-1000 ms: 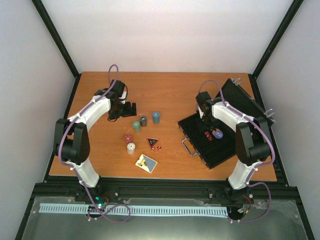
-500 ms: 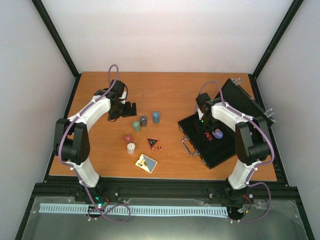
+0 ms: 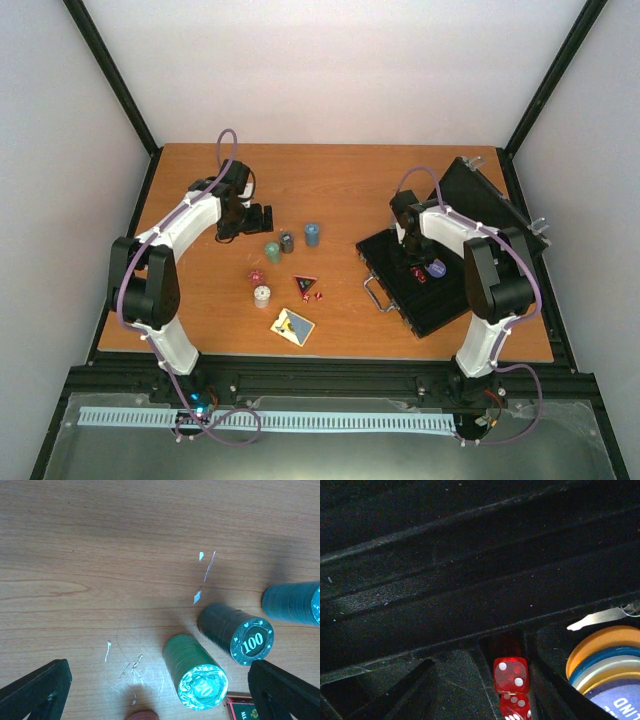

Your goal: Pack up texas hold em set

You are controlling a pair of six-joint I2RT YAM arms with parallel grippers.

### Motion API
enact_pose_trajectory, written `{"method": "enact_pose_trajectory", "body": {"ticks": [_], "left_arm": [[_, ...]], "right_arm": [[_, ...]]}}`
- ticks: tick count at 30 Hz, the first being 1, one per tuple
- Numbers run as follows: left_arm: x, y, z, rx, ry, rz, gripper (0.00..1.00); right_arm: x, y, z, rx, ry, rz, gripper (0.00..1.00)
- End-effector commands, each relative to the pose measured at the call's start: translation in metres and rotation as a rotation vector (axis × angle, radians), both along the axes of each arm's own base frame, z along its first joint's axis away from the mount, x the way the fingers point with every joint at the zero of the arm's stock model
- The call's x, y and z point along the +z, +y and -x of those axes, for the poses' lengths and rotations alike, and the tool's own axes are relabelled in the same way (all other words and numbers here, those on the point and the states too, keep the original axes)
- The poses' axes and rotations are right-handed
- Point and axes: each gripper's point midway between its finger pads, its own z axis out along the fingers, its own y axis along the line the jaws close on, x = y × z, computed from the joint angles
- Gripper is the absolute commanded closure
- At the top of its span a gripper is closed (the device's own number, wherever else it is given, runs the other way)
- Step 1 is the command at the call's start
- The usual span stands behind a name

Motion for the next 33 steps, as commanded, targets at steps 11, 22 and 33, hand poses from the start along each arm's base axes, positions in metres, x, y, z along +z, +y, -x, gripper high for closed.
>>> {"method": "enact_pose_trajectory", "body": {"ticks": [11,22,33], "left_arm": [[0.004,-0.006,-0.008,-0.008,-0.016,0.018,0.0],[0.006,-0.005,-0.006,-0.009,-0.02,0.019,0.0],[0.008,-0.003,-0.007,-0.008,-0.027,0.009,0.0]], "right_arm": [[0.044,0.0,-0.007,-0.014,-0.093,-0.019,0.52],[0.014,0.007,-0.001,-0.023,-0.049,-0.055,0.51],[-0.018,0.001,-0.012,-0.036,-0.047,-0.001,0.52]]}}
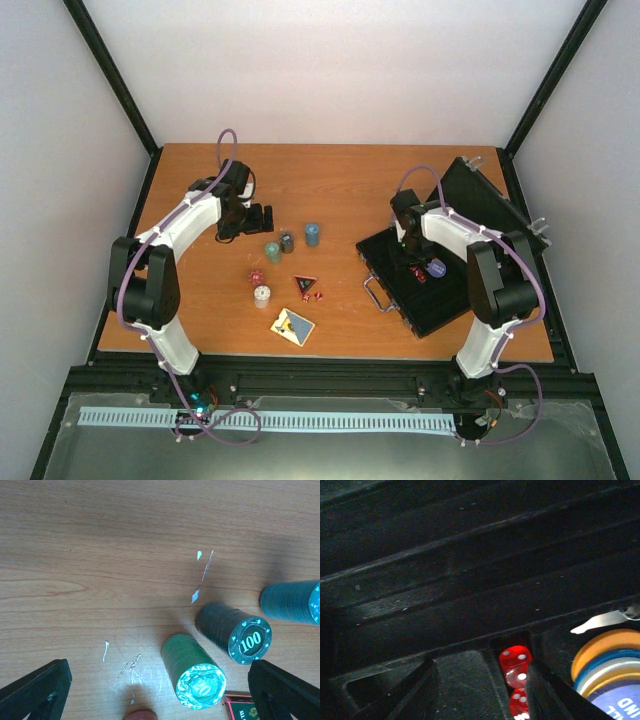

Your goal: Pack up texas hold em set

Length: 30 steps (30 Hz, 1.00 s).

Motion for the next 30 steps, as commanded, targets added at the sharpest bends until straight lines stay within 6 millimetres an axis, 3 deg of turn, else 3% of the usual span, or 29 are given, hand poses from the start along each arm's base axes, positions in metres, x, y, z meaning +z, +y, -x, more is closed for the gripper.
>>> {"method": "enact_pose_trajectory", "body": {"ticks": [1,6,18,30], "left_arm": [[0.009,-0.002,-0.007,-0.005,-0.03,0.002,0.0],[0.007,-0.002,-0.007,-0.005,-0.027,-0.001,0.0],[0.004,-0.004,-0.01,-0.005,-0.018,0.01,0.0],[0.002,-0.004,-0.008,-0.005,-0.014,0.009,0.0]], "right_arm": [[-0.022,-0.006,-0.009,-0.018,-0.008,0.047,0.52],[-0.006,-0.009,-0.012,-0.019,-0.043,0.053,0.52],[0.064,0.002,-0.015,0.006,-0.137,-0.027,0.52],[0.031,0.008,0.02,0.002,-0.022,-0.061,0.52]]}}
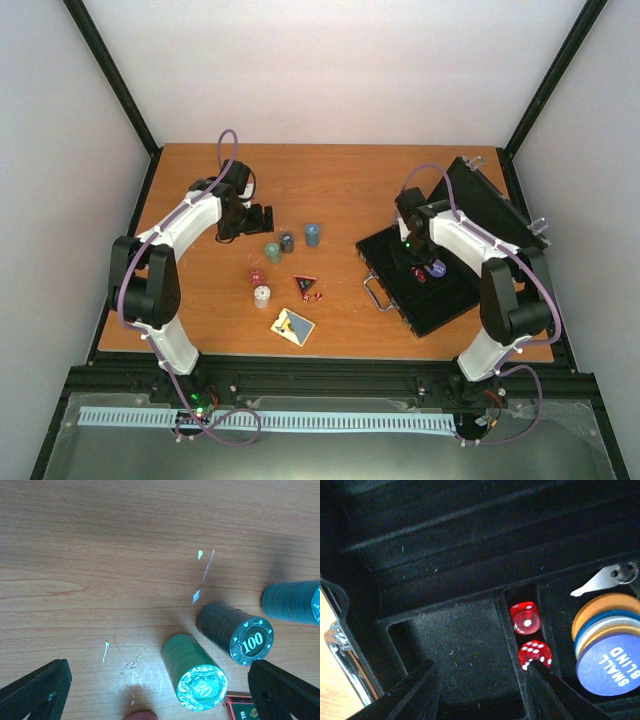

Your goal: Pack up texas hold em set

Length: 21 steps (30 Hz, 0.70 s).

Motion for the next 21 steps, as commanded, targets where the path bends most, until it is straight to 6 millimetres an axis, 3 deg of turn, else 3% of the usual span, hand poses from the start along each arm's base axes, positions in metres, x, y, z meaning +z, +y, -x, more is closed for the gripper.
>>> {"method": "enact_pose_trajectory", "body": {"ticks": [1,14,21], "left_arm": [[0.004,-0.004,-0.008,-0.006,-0.019,0.01,0.0],[0.005,-0.002,-0.007,-0.004,-0.023,0.002,0.0],[0.004,-0.004,-0.007,-0.005,-0.02,0.007,0.0]], "right_arm": [[-0.007,0.004,0.01,-0.003,0.032,-0.017,0.52],[-0.034,-0.013,0.024,-0.022,0.089,0.068,0.52],[-0.037,-0.03,0.02,-0.047,0.06,0.162,0.52]]}}
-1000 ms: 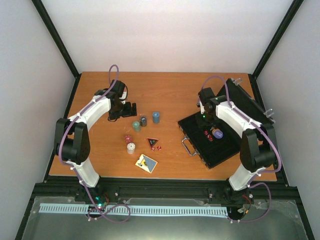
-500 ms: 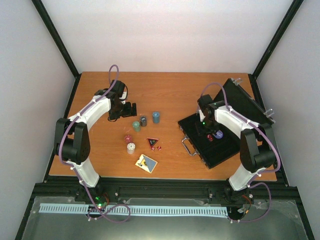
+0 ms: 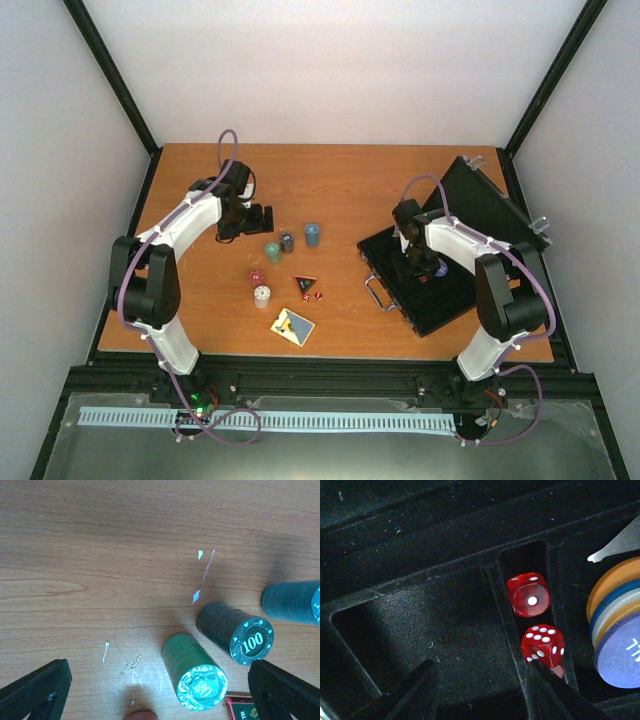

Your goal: Pack up texas hold em set

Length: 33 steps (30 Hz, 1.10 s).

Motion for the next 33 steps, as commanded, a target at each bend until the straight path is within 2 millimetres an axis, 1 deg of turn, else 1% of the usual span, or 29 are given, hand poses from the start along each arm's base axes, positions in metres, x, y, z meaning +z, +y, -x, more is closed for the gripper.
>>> {"method": "enact_pose_trajectory", "body": {"ticks": [1,4,7,11,16,20,28,33], "left_arm": [[0.005,-0.003,-0.007,-0.005,-0.02,0.008,0.0],[0.005,-0.003,-0.007,-0.006,-0.021,0.004,0.0],[0.006,-0.002,-0.007,-0.005,-0.024,0.003,0.0],[0.006,-0.003,-0.008,-0.004,-0.023,0.004,0.0],[0.007,-0.003,-0.009,-0.004,-0.026,0.006,0.0],[0.006,-0.003,-0.008,-0.005,-0.024,0.004,0.0],[0.004,-0.004,-0.008,-0.007,-0.02,0.007,0.0],[0.003,-0.003,-0.007,-0.007,-0.016,0.007,0.0]], "right_arm": [[-0.006,-0.018,-0.005,-0.03,-0.031,0.1,0.52],[-0.001,-0.022,-0.01,-0.039,-0.055,0.125,0.52],[0.008,-0.026,-0.015,-0.043,-0.088,0.147,0.52],[0.02,-0.025,-0.02,-0.043,-0.124,0.138,0.52],[0.021,-0.023,-0.021,-0.036,-0.117,0.131,0.52],[0.025,-0.019,-0.022,-0.032,-0.133,0.107,0.52],[0.008,-0.031,-0.024,-0.025,-0.108,0.189,0.51],[-0.004,-0.028,-0.025,-0.017,-0.089,0.18,0.51]]}}
